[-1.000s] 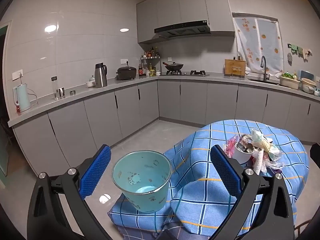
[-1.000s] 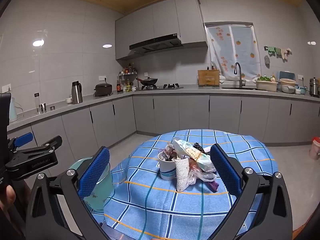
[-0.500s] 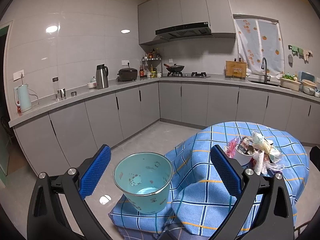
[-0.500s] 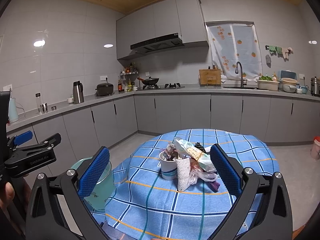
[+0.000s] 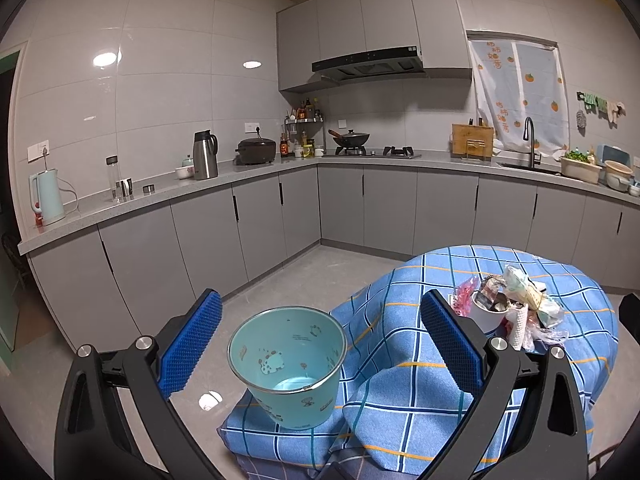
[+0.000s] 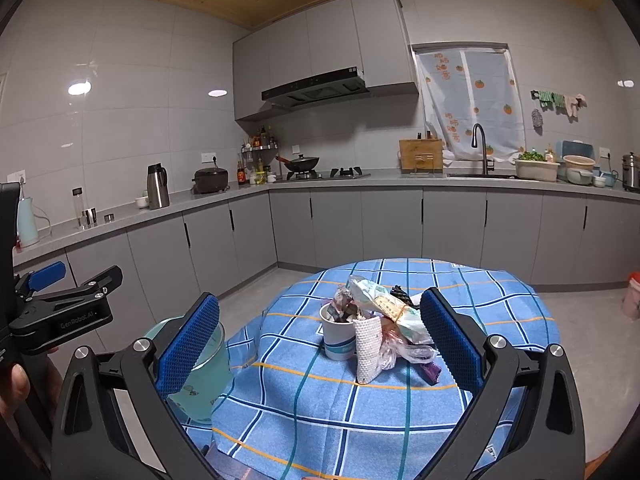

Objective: Collect trash

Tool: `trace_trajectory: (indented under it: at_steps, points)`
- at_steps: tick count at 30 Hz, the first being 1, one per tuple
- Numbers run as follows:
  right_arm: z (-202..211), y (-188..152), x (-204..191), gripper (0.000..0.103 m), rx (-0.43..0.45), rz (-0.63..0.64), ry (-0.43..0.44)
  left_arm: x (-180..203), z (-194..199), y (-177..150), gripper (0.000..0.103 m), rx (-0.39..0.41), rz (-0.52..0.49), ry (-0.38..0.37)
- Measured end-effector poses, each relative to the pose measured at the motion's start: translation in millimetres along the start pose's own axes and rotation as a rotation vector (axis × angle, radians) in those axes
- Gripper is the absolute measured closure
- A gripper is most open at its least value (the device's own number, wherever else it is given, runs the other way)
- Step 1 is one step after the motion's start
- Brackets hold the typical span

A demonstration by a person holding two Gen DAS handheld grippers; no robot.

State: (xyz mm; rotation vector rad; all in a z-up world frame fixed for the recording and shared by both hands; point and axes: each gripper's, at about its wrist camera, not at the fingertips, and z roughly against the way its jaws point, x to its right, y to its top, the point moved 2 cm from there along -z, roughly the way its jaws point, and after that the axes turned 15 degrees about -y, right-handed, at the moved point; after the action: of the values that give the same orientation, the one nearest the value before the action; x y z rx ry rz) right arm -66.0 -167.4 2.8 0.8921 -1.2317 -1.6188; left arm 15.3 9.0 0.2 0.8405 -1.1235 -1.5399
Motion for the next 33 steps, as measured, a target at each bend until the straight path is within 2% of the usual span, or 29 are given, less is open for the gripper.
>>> trace_trajectory:
  at_steps: [33]
  points:
    - [-1.2,-1.0,3.8,0.004,-0.007,-0.004,0.001,1.1,2.0,1.0,0.005,-0.002,-0.004,0.001]
